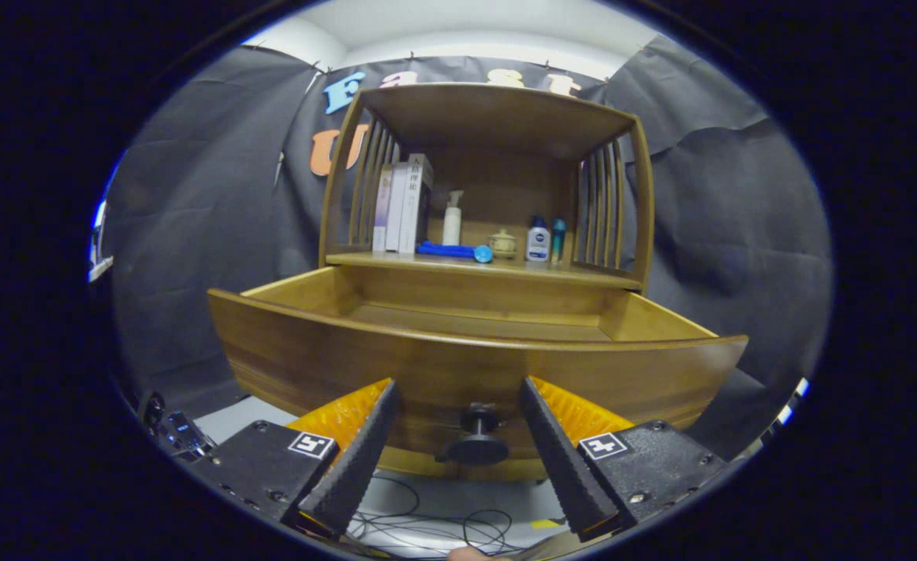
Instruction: Pull open the drawer, take out the items inside it, and place them on the countertop above the cabinet.
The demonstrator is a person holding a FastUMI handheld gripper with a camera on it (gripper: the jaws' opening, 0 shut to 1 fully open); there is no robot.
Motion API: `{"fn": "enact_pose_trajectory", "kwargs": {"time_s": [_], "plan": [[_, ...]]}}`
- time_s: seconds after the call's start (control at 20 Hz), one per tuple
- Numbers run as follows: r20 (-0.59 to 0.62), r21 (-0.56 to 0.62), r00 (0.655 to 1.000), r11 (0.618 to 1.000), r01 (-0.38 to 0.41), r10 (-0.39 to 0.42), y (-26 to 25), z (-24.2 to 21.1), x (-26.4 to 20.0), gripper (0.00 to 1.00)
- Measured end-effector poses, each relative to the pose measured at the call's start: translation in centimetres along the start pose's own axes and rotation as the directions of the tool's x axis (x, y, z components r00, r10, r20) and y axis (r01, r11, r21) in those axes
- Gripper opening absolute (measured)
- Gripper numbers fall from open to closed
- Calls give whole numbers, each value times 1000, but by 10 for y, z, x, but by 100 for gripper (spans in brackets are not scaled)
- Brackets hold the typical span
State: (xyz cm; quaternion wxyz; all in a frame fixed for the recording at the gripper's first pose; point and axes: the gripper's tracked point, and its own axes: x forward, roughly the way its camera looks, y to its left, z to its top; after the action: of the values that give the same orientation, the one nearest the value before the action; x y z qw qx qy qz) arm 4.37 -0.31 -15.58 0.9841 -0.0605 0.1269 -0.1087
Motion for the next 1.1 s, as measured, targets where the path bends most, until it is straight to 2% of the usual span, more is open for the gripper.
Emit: {"fn": "enact_pose_trajectory", "kwargs": {"time_s": [0.15, 0.5, 1.1], "plan": [[-9, 20, 998, 998, 56, -55, 1, -2, 7, 99], [-9, 46, 1000, 999, 2, -1, -1, 4, 29, 99], [4, 28, 1000, 999, 16, -16, 2, 38, 113, 100]]}}
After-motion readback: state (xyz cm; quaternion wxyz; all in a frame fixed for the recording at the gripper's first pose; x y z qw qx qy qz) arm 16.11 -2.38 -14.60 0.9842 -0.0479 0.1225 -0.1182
